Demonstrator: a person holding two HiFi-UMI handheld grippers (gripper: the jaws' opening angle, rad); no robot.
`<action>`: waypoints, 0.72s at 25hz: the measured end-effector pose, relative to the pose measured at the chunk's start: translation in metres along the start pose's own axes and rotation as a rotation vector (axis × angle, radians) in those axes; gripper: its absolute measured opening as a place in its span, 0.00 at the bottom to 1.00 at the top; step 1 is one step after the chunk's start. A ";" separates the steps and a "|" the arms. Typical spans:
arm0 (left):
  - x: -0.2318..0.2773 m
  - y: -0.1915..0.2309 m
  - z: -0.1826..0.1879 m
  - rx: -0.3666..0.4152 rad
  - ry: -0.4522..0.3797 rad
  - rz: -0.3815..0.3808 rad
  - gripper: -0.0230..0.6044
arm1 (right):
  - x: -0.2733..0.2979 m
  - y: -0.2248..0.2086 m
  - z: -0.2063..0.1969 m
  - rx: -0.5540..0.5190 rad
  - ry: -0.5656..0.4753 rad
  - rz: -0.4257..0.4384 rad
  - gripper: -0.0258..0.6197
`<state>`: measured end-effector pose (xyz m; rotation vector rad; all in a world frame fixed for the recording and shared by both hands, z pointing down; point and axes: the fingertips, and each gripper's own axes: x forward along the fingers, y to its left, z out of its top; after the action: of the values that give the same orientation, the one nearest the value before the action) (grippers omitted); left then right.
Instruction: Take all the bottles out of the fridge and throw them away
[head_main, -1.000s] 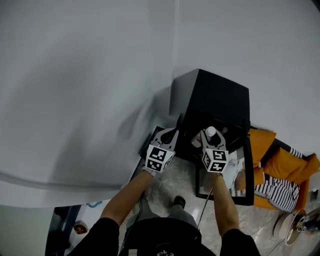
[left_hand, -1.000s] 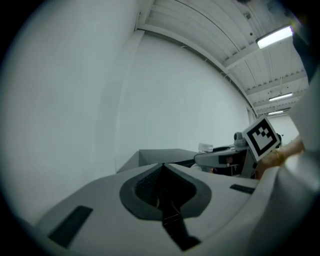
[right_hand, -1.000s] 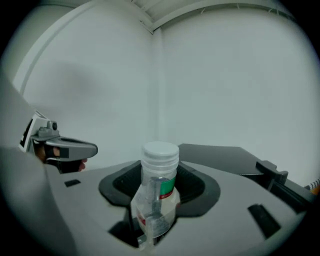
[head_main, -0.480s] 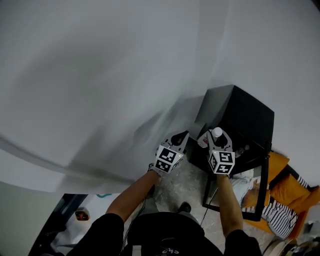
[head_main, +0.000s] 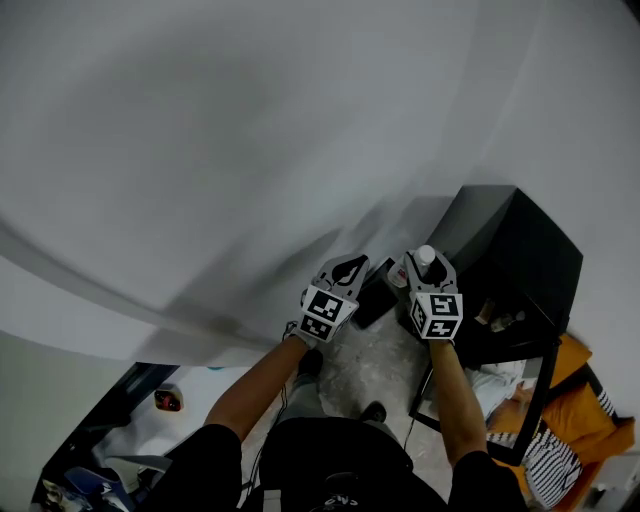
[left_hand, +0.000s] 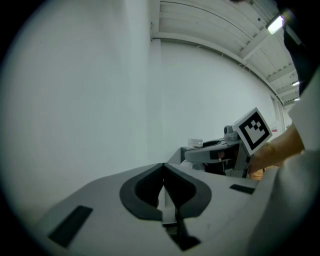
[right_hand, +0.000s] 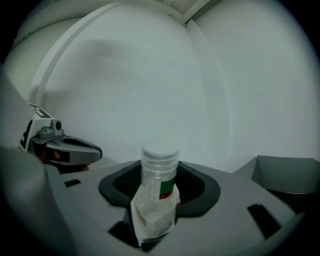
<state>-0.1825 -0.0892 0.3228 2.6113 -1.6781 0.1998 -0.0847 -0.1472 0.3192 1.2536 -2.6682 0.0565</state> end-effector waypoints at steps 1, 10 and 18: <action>0.001 0.002 -0.003 -0.001 -0.001 0.000 0.04 | 0.005 0.001 -0.002 0.000 0.004 0.005 0.36; 0.020 0.008 -0.051 -0.064 0.084 -0.043 0.04 | 0.041 -0.004 -0.051 0.033 0.075 -0.002 0.36; 0.068 0.007 -0.122 -0.089 0.168 -0.127 0.04 | 0.071 -0.027 -0.140 0.089 0.167 -0.046 0.36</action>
<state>-0.1722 -0.1415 0.4518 2.5452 -1.4295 0.3218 -0.0864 -0.2022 0.4691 1.2753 -2.5178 0.2645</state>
